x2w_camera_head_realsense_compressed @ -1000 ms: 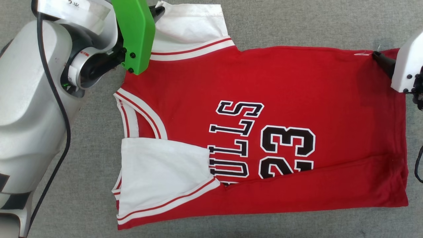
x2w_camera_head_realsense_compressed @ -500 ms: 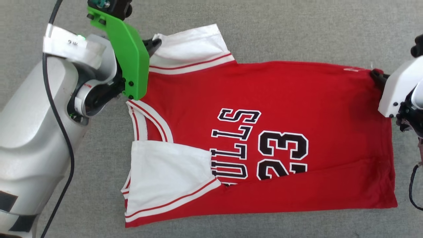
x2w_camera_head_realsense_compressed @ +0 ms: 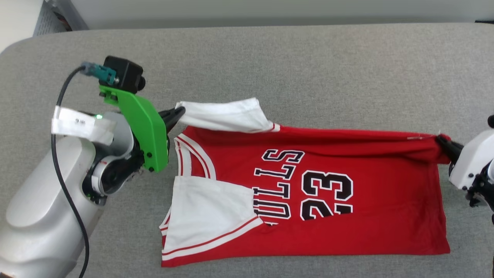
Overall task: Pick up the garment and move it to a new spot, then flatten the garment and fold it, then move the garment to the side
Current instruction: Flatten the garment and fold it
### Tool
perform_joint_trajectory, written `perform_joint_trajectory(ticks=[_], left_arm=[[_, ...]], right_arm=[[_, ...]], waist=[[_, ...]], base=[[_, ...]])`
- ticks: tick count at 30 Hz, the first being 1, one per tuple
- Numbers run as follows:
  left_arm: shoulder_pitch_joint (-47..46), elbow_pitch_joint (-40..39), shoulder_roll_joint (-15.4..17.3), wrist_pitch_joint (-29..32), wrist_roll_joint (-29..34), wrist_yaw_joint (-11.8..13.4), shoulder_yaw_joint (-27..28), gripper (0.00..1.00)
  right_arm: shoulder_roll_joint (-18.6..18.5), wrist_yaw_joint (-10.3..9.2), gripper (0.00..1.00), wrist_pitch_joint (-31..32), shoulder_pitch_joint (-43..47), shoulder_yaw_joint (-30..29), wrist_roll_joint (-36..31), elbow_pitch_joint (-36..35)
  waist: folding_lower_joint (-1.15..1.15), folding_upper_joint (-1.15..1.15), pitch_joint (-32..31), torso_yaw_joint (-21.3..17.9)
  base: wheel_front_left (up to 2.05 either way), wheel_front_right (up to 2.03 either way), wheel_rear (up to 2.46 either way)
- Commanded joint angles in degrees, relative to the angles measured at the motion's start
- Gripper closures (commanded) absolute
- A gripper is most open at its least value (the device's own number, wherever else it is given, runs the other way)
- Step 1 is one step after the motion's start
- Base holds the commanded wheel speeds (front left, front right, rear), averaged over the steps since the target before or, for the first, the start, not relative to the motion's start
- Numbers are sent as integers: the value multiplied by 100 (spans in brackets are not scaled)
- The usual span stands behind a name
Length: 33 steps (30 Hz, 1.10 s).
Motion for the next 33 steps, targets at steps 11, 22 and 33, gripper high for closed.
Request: perform_joint_trajectory(ticks=[11, 22, 33], left_arm=[[1493, -825, 499, -315, 1, 450, -27, 100], [2450, -1026, 549, -511, -146, 551, -190, 100], [2631, -514, 315, -703, -21, 469, -464, 100]], right_arm=[[-350, -4, 100, 75, 990, 118, 700, -336], [-657, -4, 100, -228, 1474, 517, 965, -805], [-1228, -4, 100, -887, 1660, 1439, 892, -999]], waist=[[0, 0, -565, 207], [0, 0, -465, 321], [0, 0, -411, 321]], base=[[0, 0, 0], [0, 0, 0], [0, 0, 0]])
